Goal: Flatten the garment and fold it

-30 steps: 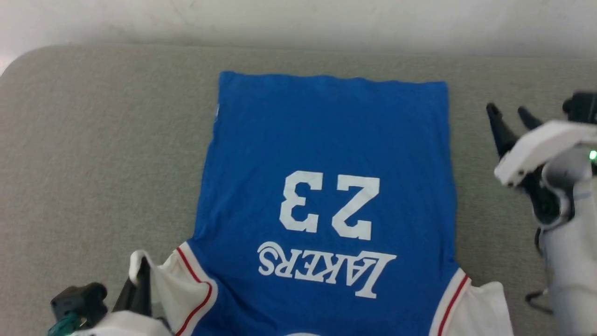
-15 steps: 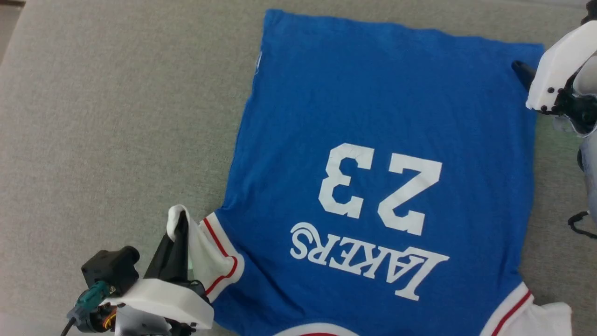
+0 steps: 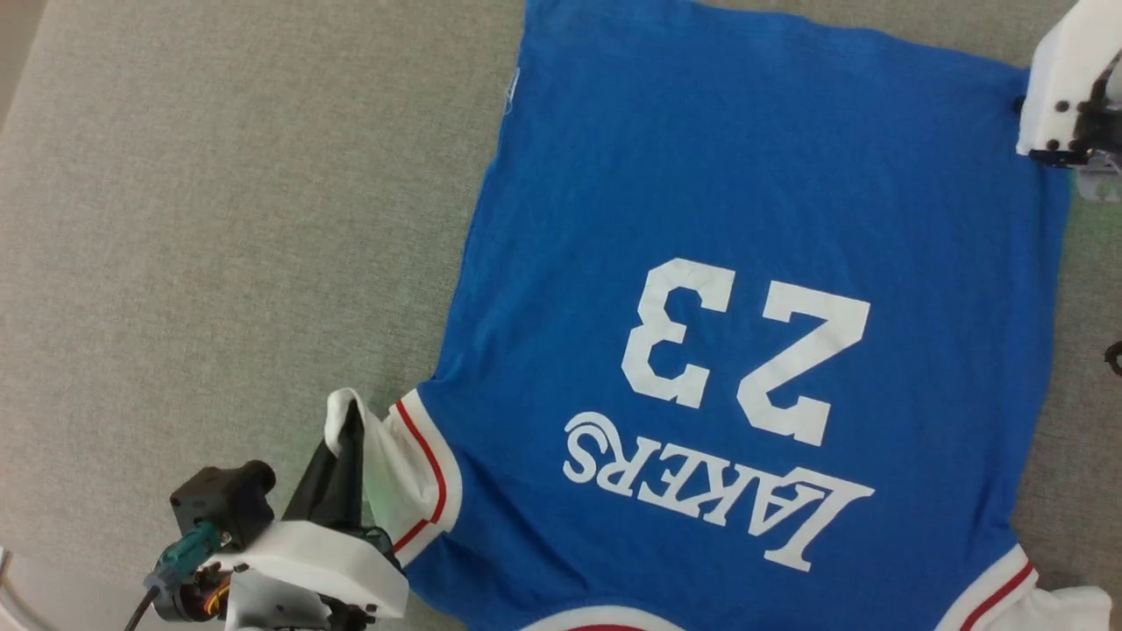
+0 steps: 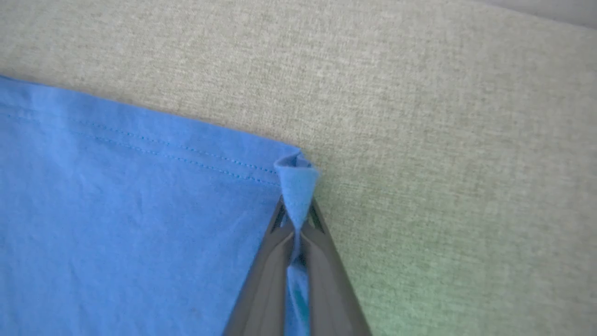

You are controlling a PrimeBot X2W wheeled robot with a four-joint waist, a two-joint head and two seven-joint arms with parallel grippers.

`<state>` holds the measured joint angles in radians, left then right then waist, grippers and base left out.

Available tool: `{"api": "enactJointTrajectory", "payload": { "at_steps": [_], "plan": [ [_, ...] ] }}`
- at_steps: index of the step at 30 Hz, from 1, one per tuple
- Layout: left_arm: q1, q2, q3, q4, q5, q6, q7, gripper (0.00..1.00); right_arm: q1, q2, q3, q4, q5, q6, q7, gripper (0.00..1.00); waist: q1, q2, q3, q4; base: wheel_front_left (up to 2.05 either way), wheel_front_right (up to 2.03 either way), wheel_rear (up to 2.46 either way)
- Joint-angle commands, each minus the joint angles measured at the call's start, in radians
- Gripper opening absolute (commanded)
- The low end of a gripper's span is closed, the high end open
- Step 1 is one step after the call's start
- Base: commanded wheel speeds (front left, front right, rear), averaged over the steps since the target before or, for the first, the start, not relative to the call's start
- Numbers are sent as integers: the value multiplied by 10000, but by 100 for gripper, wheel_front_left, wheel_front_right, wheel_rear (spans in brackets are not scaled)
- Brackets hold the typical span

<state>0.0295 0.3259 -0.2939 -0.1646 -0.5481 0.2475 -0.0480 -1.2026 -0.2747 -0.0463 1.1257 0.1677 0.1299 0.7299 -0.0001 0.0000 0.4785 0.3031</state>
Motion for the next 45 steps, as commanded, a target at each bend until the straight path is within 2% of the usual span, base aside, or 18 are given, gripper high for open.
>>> {"api": "enactJointTrajectory", "payload": {
  "at_steps": [1,6,12,15,18,22,27,30,34,39,40,41,42,43,45],
  "plan": [
    [-124,27,-7,70,-19,-39,9,0,945,275,132,619,-39,8,347,0,1,0,-127,-47,0,0,0],
    [37,138,68,231,-109,-21,62,0,812,328,644,-19,55,8,-441,0,1,0,-657,-347,0,0,0],
    [440,469,204,296,-100,84,203,0,1077,119,2374,-1354,651,8,-1176,0,1,0,-1845,-885,0,0,0],
    [824,667,401,191,-135,282,316,0,1706,-394,3687,-2501,1219,8,-1337,0,1,0,-2433,-1310,0,0,0],
    [1287,879,629,70,-171,527,465,0,2670,-1259,4720,-3876,1975,8,-1449,0,1,0,-3001,-1767,0,0,0],
    [1919,1172,907,-109,-215,810,673,0,4515,-2602,5263,-5889,2936,8,-1363,0,1,0,-3668,-2337,0,0,0],
    [2694,1479,1286,-356,-344,1110,896,0,7640,-3797,4473,-8217,3576,8,-1022,0,1,0,-4143,-2973,0,0,0],
    [3057,1581,1469,-417,-463,1231,1004,0,9781,-3967,3543,-9368,3707,8,-756,0,1,0,-4239,-3336,0,0,0],
    [3357,1687,1607,-381,-575,1316,1140,0,12424,-3545,2164,-10551,3602,8,-139,0,1,0,-4244,-3663,0,0,0],
    [3524,1875,1720,-317,-631,1372,1323,0,15001,-2281,605,-11859,3290,8,990,0,1,0,-4195,-3870,0,0,0],
    [3539,1884,1751,-316,-657,1378,1325,0,15393,-2027,413,-12100,3183,8,1248,12,1,0,-4185,-3912,0,0,0],
    [3560,1886,1782,-315,-678,1392,1320,0,15735,-1783,286,-12323,3110,8,1523,40,1,0,-4168,-3963,0,0,0],
    [3575,1884,1806,-317,-694,1409,1314,0,15960,-1498,163,-12548,3170,8,1691,88,1,0,-4138,-4006,0,0,0],
    [3581,1887,1810,-310,-701,1419,1324,0,16048,-1280,35,-12781,3164,8,1693,100,1,0,-4121,-4037,0,0,0],
    [3562,1891,1810,-309,-707,1429,1330,0,16038,-987,-139,-13137,3148,8,1565,100,1,0,-4077,-4085,0,0,0]
  ]
}}
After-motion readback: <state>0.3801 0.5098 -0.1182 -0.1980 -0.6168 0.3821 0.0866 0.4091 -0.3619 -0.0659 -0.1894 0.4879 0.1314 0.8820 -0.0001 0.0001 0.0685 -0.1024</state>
